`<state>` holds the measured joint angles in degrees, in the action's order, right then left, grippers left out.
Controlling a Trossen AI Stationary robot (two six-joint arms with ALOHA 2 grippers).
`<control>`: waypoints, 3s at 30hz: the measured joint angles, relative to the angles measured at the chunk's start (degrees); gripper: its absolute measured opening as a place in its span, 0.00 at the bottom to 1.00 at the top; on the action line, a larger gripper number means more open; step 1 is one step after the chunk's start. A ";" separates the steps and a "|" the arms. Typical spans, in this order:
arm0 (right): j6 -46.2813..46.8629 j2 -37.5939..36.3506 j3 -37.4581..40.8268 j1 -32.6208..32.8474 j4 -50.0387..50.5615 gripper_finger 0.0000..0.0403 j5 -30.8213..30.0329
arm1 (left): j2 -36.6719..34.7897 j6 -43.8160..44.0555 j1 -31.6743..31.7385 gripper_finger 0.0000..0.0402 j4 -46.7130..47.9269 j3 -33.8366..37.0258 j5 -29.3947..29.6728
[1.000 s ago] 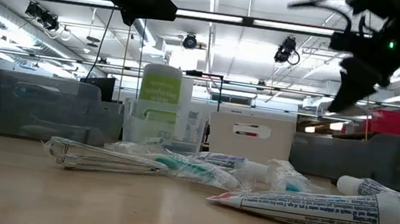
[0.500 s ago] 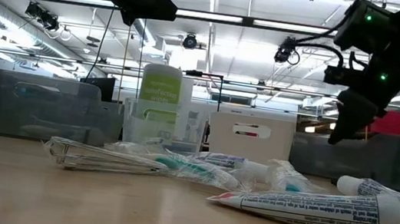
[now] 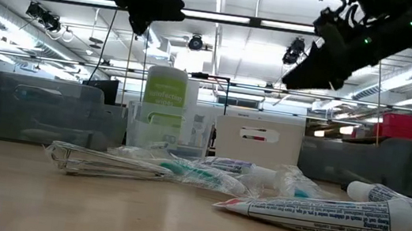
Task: Pick & Place Travel size toiletries
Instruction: Put the green toothbrush into the left black bin
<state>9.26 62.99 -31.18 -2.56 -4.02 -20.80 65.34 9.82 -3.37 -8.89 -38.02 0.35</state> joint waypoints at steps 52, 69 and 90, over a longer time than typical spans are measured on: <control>-4.58 0.34 -0.02 -1.19 0.10 0.26 -0.02 | 44.11 -11.39 -14.11 0.20 34.86 -28.20 1.74; -4.59 0.34 -0.02 -1.19 0.37 0.26 -0.03 | 43.84 -1.09 -15.94 0.18 74.38 -56.15 4.90; -4.59 0.36 -0.02 -1.19 0.82 0.26 -0.02 | 39.80 42.16 -8.96 0.14 98.60 -46.98 10.67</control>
<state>4.67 63.35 -31.20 -3.75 -3.20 -20.82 105.14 51.98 -12.34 89.72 -85.00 11.03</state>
